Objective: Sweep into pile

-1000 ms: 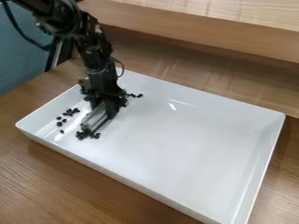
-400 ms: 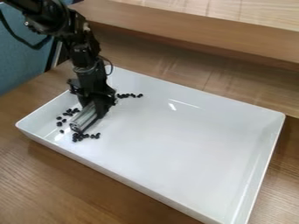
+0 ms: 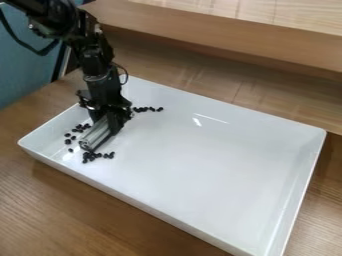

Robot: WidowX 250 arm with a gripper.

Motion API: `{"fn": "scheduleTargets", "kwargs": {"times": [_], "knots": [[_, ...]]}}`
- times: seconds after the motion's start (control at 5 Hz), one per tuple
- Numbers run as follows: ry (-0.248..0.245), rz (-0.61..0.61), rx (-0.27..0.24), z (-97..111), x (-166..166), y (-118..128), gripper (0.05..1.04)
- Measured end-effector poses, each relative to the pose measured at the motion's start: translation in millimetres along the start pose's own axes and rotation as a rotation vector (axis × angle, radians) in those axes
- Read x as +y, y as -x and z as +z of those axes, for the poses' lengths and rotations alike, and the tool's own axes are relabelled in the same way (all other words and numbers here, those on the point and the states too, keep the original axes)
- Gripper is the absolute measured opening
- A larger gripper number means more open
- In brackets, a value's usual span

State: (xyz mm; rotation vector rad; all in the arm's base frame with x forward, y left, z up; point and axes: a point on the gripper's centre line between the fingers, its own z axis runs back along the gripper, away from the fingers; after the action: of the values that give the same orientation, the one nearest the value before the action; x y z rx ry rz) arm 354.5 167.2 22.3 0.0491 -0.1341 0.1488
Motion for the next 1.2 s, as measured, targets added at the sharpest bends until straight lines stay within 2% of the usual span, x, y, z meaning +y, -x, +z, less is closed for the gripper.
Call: {"fn": "scheduleTargets", "kwargs": {"times": [0.2,0.4,0.6,1.0,1.2], "knots": [[0.034,0.032,0.013,3,3,1,0.743],[0.085,0.041,0.036,7,-3,2,0.966],[0.113,0.033,0.040,9,-7,1,1.001],[0.130,-0.003,0.042,16,-16,-2,1.001],[0.115,-0.020,0.018,34,-18,-8,1.001]]}}
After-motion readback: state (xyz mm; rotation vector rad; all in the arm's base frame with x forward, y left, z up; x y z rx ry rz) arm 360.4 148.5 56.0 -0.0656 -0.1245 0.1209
